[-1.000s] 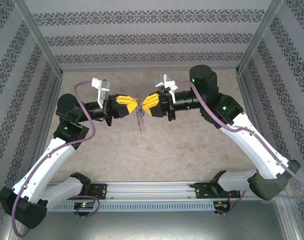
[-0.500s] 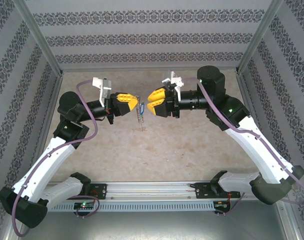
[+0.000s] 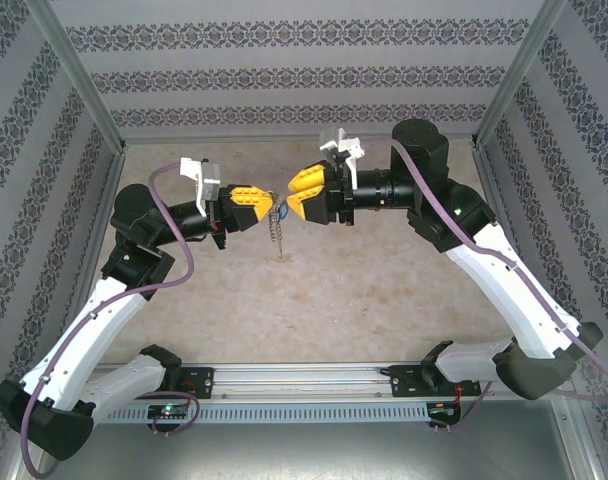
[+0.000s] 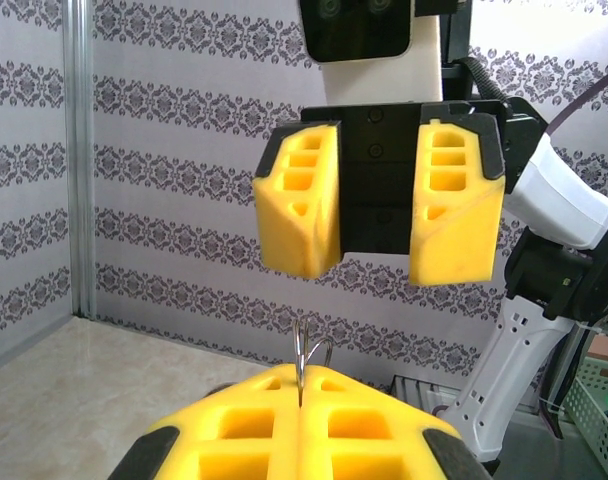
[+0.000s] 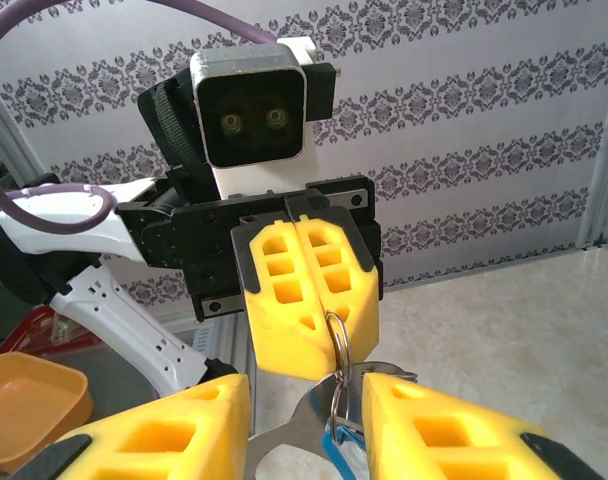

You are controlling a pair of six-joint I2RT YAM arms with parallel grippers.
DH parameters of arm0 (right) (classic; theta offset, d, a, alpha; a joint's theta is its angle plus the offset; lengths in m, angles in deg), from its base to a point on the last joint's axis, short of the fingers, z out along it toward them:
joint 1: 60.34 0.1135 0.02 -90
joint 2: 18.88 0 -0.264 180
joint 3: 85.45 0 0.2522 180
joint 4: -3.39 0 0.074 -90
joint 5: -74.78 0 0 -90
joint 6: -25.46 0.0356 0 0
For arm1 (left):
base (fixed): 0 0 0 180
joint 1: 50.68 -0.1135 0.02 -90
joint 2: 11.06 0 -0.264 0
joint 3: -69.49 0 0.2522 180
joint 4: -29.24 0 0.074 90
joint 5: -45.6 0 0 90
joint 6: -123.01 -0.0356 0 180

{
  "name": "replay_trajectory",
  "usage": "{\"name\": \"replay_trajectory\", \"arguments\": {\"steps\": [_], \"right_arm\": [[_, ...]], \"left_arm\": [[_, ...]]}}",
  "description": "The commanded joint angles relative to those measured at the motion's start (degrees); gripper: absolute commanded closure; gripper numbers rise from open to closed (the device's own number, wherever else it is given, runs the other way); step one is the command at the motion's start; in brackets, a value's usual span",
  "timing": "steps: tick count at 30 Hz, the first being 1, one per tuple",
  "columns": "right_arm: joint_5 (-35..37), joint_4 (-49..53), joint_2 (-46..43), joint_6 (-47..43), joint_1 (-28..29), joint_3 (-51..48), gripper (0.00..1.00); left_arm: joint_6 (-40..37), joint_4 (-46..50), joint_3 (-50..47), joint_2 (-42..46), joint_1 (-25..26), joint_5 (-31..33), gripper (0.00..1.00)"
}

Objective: Put the keys on the keyring

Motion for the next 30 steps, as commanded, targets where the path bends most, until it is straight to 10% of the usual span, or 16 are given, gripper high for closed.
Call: {"name": "replay_trajectory", "arguments": {"steps": [1, 19, 30], "right_arm": [[-1.28, -1.09, 1.01, 0.55, 0.88, 1.97, 0.64], [-5.51, 0.16, 4.43, -0.50, 1.96, 3.37, 0.92], [-7.80, 0.38, 4.95, -0.59, 2.61, 3.21, 0.92]], "left_arm": [[0.42, -5.73, 0.68, 0.03, 0.22, -1.84, 1.00], [2.16, -6.27, 2.37, -1.05, 0.31, -3.44, 1.00], [2.34, -6.18, 2.84, -1.48, 0.47, -3.20, 1.00]]}}
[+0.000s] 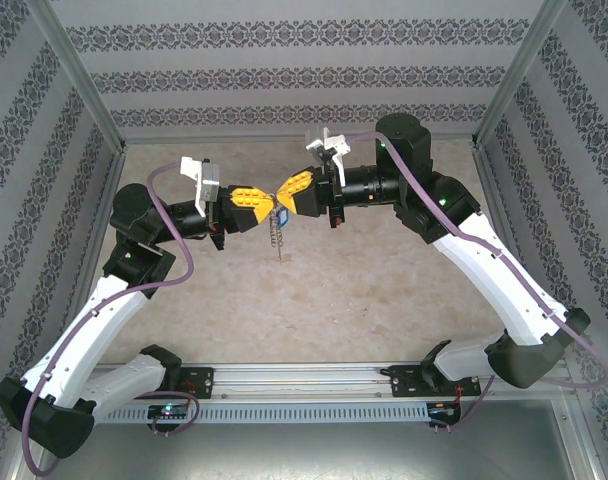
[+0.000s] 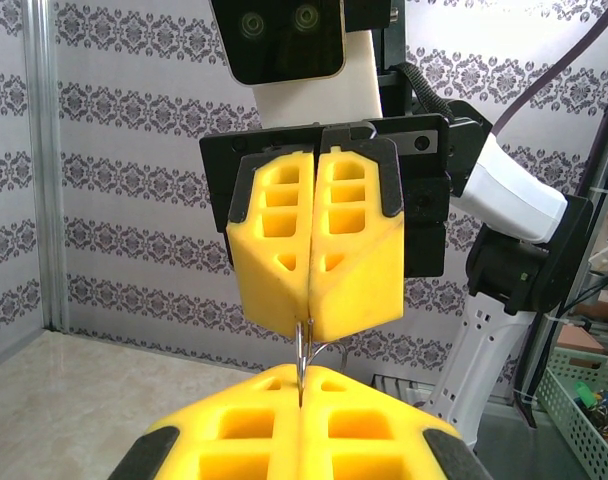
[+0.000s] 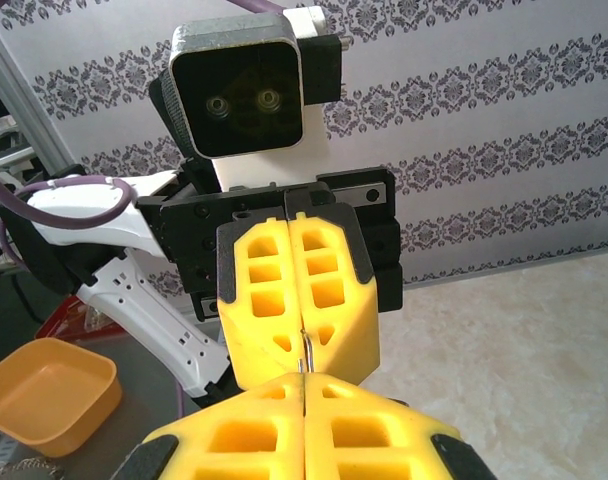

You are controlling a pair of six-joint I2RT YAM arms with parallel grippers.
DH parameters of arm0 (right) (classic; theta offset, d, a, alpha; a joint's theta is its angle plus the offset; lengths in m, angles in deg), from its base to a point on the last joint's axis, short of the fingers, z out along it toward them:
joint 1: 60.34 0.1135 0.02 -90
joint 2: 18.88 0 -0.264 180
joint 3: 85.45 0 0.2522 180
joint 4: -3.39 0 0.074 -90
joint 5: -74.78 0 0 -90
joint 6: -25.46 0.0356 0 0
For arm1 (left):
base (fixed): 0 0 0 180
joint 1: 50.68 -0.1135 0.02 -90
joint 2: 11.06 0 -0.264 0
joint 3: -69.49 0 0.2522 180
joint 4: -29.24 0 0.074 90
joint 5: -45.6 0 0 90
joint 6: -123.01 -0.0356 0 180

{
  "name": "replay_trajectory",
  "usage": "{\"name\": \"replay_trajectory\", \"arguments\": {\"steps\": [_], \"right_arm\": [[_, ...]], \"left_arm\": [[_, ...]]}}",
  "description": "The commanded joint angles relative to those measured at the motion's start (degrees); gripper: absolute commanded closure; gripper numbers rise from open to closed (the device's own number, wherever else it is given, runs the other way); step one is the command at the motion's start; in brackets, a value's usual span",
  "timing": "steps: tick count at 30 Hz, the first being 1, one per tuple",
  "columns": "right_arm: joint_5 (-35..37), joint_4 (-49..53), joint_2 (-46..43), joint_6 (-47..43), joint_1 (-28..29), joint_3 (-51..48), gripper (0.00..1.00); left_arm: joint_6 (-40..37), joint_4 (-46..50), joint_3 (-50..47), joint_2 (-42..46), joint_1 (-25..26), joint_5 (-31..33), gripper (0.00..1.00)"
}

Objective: Put the keys on the keyring

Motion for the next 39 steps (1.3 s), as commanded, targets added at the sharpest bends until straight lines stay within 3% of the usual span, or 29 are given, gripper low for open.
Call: {"name": "replay_trajectory", "arguments": {"steps": [1, 11, 20, 26, 39], "right_arm": [[-4.32, 0.16, 1.33, -0.53, 1.64, 1.13, 0.92], [-5.60, -0.12, 1.41, -0.17, 2.08, 0.86, 0.83], [-6.02, -0.36, 1.45, -0.28, 2.06, 0.34, 0.86], [-5.99, -0.62, 1.72, -0.17, 2.23, 0.19, 0.75], [-4.27, -0.45, 1.29, -0.53, 2.07, -0.96, 0.71]], "left_arm": [[0.55, -3.48, 2.68, -0.73, 0.51, 0.21, 1.00], [0.73, -4.18, 2.90, -1.35, 0.69, 0.65, 1.00], [0.98, -4.42, 3.67, -2.37, 0.77, 0.36, 1.00], [1.01, -4.64, 4.06, -3.01, 0.91, 0.29, 1.00], [0.97, -4.64, 4.07, -3.10, 1.09, 0.23, 1.00]]}}
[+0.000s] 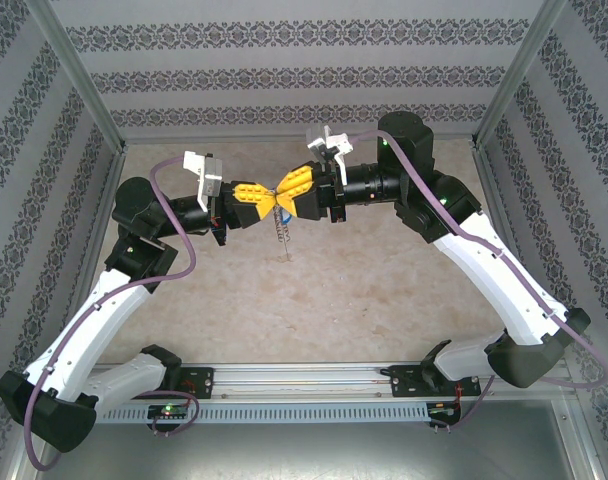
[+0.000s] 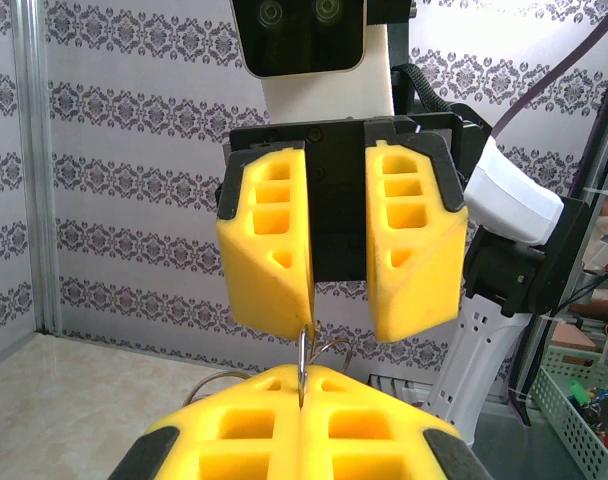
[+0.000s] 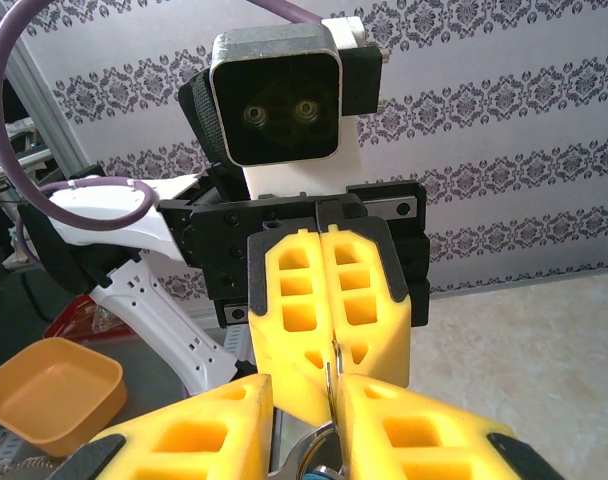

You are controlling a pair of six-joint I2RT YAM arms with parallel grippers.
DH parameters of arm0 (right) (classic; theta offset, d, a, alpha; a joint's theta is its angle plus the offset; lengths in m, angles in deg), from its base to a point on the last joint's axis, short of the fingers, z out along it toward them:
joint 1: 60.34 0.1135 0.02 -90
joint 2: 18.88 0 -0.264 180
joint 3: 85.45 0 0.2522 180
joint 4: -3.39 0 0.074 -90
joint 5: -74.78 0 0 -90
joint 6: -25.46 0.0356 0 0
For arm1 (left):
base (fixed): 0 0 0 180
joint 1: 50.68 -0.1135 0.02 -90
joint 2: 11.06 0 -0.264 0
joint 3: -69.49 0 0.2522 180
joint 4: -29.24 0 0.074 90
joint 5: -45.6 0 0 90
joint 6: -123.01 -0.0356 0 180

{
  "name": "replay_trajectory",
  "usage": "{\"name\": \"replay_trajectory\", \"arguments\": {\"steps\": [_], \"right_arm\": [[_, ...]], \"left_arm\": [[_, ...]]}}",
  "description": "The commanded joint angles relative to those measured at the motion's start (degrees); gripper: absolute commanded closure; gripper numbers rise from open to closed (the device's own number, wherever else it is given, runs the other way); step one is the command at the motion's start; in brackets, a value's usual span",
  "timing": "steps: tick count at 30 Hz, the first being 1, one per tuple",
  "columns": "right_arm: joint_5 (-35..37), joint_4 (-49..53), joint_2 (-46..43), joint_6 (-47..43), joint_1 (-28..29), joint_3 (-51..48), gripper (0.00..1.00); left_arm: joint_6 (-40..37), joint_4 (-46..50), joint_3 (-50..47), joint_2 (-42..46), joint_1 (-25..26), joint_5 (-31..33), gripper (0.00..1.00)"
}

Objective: Put the keys on the keyring

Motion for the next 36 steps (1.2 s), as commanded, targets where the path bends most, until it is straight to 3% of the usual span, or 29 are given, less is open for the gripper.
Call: {"name": "replay_trajectory", "arguments": {"steps": [1, 32, 34, 36], "right_arm": [[-2.00, 0.97, 0.91, -0.63, 2.05, -1.56, 0.70], [7.86, 2.35, -1.13, -1.92, 0.90, -3.18, 0.68], [6.92, 1.81, -0.84, -1.78, 0.91, -3.03, 0.72], [6.02, 1.75, -0.67, -1.88, 0.88, -2.98, 0.83]], "left_arm": [[0.82, -4.35, 2.26, -0.95, 1.04, 1.29, 1.00], [0.22, -3.46, 2.26, -0.44, 1.43, 0.57, 1.00], [-0.14, -3.01, 2.48, -0.41, 1.41, 0.57, 1.00], [-0.38, -2.86, 2.60, -0.58, 1.44, 0.46, 1.00]]}}
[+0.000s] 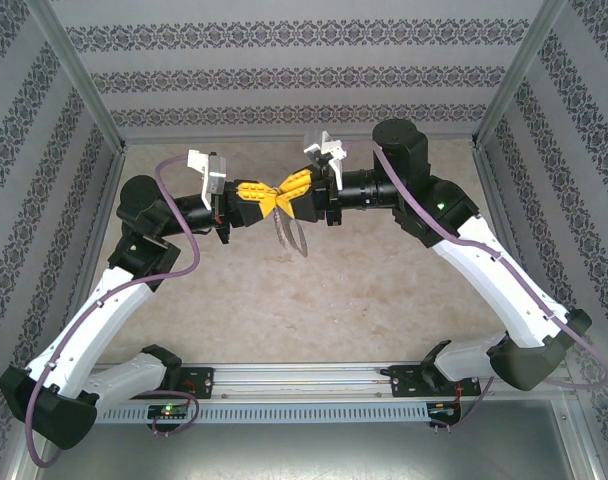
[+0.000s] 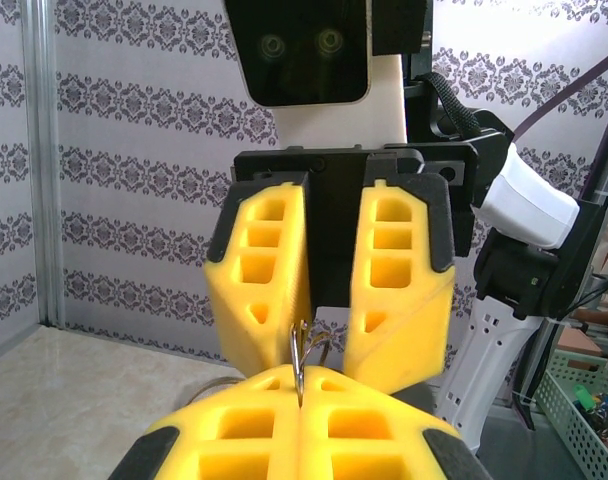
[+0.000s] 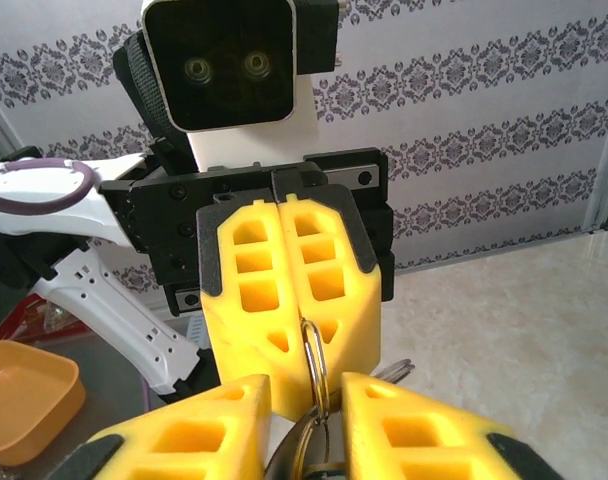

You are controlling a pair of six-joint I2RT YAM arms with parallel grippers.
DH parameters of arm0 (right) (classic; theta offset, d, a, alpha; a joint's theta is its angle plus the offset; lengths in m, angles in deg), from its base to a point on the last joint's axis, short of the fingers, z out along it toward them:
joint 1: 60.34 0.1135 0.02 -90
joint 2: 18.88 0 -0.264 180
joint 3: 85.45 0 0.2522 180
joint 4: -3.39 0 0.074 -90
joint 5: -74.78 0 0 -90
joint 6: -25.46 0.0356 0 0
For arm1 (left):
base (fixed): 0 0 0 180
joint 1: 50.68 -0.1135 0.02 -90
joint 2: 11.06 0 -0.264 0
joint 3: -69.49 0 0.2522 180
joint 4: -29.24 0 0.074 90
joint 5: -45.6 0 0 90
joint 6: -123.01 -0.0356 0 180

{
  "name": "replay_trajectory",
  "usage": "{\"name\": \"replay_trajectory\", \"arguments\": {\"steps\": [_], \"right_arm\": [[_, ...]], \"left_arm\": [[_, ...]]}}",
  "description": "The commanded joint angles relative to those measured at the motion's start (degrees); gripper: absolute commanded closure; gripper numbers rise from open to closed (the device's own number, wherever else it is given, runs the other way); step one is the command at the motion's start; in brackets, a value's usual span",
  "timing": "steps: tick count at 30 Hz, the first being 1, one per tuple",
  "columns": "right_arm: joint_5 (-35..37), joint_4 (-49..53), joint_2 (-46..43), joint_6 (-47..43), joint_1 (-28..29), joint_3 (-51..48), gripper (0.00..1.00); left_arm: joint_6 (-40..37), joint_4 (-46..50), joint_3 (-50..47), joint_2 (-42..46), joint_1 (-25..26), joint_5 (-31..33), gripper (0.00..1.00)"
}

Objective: Put the keys on the keyring

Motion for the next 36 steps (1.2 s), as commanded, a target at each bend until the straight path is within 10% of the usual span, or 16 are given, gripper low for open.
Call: {"name": "replay_trajectory", "arguments": {"steps": [1, 11, 15, 20, 36], "right_arm": [[-1.05, 0.36, 0.46, -0.28, 0.16, -0.59, 0.90], [-0.77, 1.58, 0.19, -2.93, 0.26, 0.11, 1.00], [5.73, 7.82, -0.74, -9.40, 0.42, 1.94, 1.00], [14.92, 20.98, 0.95, -20.43, 1.62, 7.60, 1.00], [27.42, 33.57, 6.63, -32.02, 6.30, 15.43, 1.00]], "left_arm": [[-0.28, -3.12, 2.57, 0.12, 1.02, -0.62, 1.00], [-3.28, 1.01, 3.56, 0.12, 1.02, 1.03, 0.99], [-14.43, 17.86, 6.92, 1.85, 1.10, 6.99, 0.67], [-24.95, 34.33, 12.04, 2.23, 1.69, 15.74, 0.50], [-35.30, 49.13, 21.31, -5.05, 8.05, 19.56, 0.59]]}}
